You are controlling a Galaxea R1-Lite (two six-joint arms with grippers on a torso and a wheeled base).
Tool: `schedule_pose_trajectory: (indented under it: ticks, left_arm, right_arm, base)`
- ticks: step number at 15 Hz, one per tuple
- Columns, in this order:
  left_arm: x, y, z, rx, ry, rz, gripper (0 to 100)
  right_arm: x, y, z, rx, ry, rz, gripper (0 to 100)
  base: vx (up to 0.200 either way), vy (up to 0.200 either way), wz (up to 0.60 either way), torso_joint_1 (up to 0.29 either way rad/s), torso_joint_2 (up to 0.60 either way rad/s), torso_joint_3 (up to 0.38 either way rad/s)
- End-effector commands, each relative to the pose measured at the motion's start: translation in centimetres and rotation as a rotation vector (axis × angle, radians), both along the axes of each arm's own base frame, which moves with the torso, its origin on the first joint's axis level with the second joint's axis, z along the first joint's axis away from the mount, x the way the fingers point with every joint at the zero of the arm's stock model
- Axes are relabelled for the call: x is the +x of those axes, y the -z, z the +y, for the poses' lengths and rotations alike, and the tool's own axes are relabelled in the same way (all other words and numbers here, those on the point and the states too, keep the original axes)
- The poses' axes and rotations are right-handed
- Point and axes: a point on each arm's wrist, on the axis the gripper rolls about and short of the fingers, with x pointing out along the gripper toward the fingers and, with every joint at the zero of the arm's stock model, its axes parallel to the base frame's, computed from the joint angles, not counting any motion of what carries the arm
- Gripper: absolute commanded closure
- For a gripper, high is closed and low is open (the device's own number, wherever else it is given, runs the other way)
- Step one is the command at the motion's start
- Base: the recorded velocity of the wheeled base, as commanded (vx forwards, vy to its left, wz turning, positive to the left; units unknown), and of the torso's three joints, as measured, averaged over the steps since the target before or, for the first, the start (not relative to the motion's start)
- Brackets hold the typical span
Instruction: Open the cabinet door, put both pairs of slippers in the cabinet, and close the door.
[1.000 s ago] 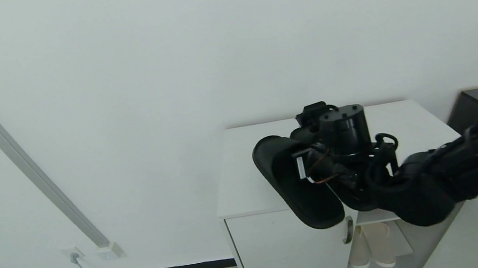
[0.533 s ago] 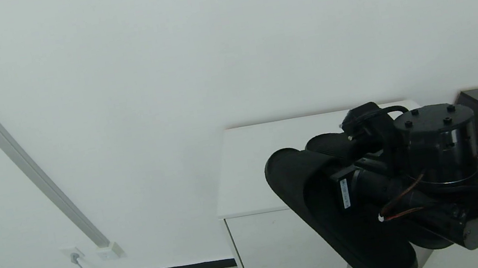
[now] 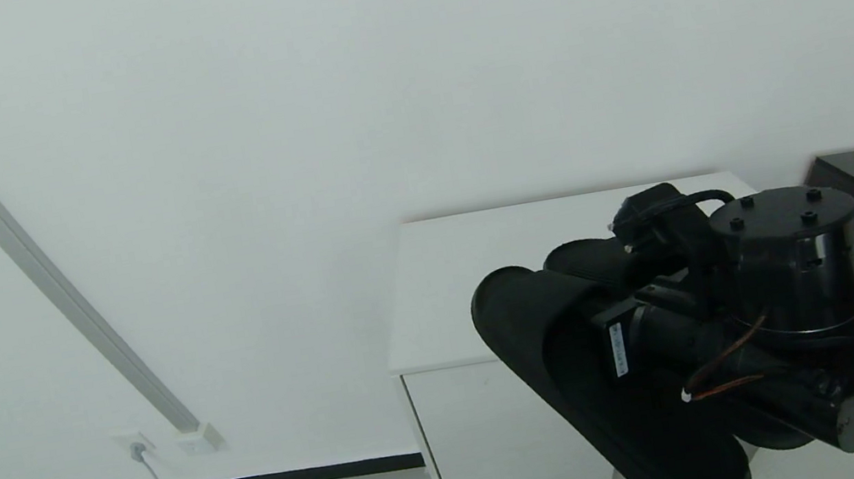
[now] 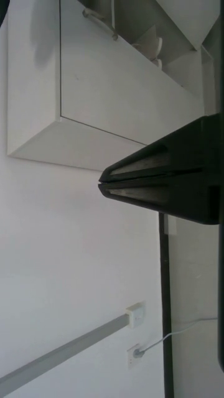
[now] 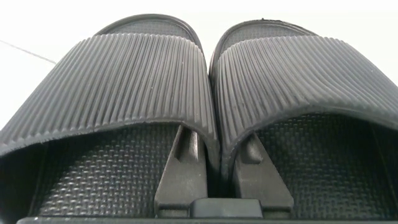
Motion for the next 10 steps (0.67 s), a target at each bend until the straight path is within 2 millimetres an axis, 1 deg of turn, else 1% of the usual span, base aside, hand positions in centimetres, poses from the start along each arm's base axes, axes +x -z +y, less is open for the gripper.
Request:
schedule_pose_trajectory:
  ticks: [1,5,10]
  left_arm:
    - [0.00,-0.01,0.00,0.000,0.000,-0.001,100]
    - [0.00,-0.01,0.00,0.000,-0.002,-0.001,100]
    - [0.00,-0.01,0.00,0.000,-0.002,-0.001,100]
  right_arm:
    - [0.05,0.14,0.09,-0.003,0.000,0.003,100]
    - [-0.04,0.34,0.05,-0.009,-0.002,0.008,100]
    - [-0.14,0.34,0.14,-0.009,-0.006,0.008,100]
  base:
    - [-0.200,0.000,0.00,-0.007,0.00,0.007]
    - [-0.200,0.000,0.00,-0.001,0.00,0.002]
    - [0.000,0.000,0.00,0.000,0.00,0.000]
